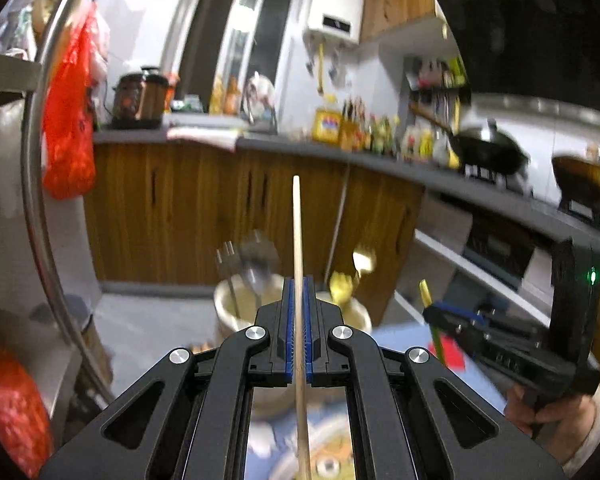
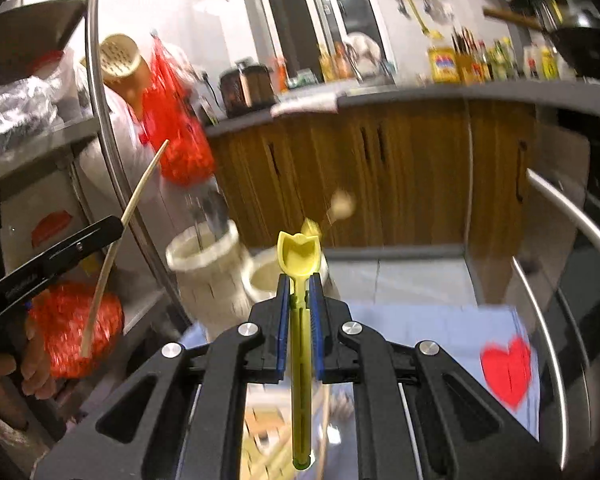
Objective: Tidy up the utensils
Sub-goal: 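Lift the yellow utensil with the right tool while the left tool lifts the chopstick toward the holder, then drop the yellow utensil into the small cup while the left tool drops the chopstick into the large cup, then grasp a wooden chopstick with the right tool while the left tool grasps another chopstick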
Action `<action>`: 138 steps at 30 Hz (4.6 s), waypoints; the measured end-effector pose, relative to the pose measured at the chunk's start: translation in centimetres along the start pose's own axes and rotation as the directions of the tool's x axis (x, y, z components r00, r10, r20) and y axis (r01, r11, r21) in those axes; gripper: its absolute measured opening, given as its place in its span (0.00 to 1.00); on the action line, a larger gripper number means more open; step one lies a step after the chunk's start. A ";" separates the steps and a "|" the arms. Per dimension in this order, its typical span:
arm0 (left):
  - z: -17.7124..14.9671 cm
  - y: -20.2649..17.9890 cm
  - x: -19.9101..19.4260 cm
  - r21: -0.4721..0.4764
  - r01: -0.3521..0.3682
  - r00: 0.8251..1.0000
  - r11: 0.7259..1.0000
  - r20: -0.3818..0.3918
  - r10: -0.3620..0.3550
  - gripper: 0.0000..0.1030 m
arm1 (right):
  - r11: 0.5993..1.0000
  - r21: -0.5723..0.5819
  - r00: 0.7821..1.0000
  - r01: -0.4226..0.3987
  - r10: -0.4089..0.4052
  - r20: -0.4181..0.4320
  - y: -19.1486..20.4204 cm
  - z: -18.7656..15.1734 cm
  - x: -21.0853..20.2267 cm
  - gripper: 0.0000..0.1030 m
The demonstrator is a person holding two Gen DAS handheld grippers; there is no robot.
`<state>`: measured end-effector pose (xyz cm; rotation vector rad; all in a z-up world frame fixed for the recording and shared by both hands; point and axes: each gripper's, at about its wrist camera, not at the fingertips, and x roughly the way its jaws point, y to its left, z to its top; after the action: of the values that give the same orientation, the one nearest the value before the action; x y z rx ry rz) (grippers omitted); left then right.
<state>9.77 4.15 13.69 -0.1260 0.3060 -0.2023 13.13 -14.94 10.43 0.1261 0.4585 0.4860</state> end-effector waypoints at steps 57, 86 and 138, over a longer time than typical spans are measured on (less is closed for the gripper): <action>-3.3 3.1 6.6 0.024 0.006 0.994 1.000 -0.114 -0.004 0.04 | 0.998 -0.057 0.999 -0.019 0.021 0.031 0.2 -0.5 7.6 0.08; -3.5 2.2 3.9 0.029 -0.055 0.970 0.998 -0.234 0.060 0.55 | 0.999 -0.010 0.995 0.050 -0.051 -0.081 -1.0 -0.5 3.6 0.60; -15.3 -4.6 7.1 0.105 0.064 0.832 0.992 -0.554 0.005 0.87 | 0.993 -0.111 0.887 0.050 -0.096 -0.451 -0.8 -11.6 5.6 0.05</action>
<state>10.80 -3.27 -2.09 0.0525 0.8748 -0.2865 12.62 -12.83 -2.31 -0.1040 0.8976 0.4618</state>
